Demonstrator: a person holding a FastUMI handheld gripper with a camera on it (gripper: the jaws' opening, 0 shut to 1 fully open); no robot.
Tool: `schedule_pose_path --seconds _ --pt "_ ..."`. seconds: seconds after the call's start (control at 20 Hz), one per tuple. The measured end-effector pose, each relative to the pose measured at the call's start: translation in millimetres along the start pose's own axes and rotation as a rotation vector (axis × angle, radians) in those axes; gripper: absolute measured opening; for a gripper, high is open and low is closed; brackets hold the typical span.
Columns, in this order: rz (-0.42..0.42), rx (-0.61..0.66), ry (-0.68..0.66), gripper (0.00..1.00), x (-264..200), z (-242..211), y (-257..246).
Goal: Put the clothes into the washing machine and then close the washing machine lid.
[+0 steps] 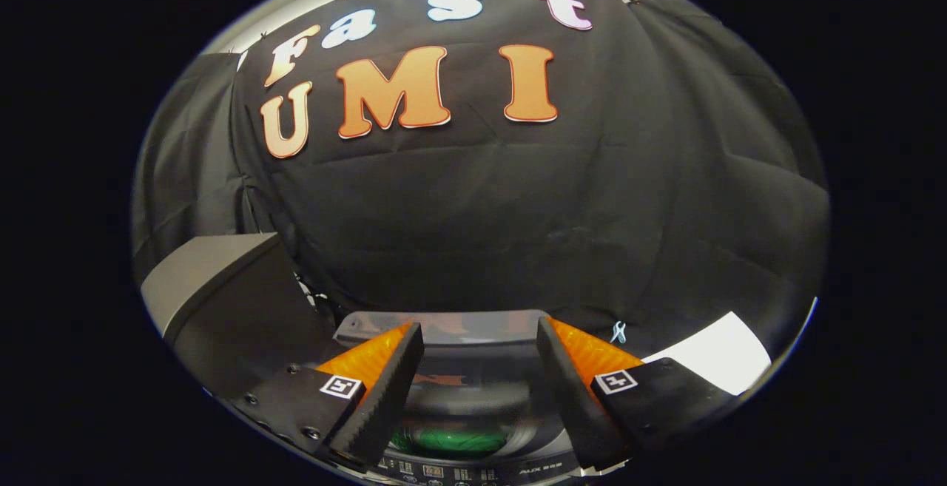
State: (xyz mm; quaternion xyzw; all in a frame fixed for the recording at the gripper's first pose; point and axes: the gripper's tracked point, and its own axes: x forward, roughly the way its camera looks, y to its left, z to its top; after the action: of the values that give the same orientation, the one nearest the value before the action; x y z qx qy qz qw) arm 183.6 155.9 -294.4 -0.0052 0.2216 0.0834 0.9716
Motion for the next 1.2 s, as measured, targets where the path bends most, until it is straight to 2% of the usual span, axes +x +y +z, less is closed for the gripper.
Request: schedule_pose_path --seconds 0.2,0.45,0.75,0.95,1.2 --pt "0.005 -0.011 0.005 0.99 -13.9 -11.0 4.6" --pt "0.023 -0.016 -0.037 0.99 -27.3 6.2 14.6" --pt "0.039 -0.038 -0.131 0.99 -60.6 50.8 35.5" --pt "0.017 -0.074 -0.233 0.98 -102.6 96.6 55.9" --pt "0.006 -0.071 -0.316 0.98 -163.2 132.0 102.5"
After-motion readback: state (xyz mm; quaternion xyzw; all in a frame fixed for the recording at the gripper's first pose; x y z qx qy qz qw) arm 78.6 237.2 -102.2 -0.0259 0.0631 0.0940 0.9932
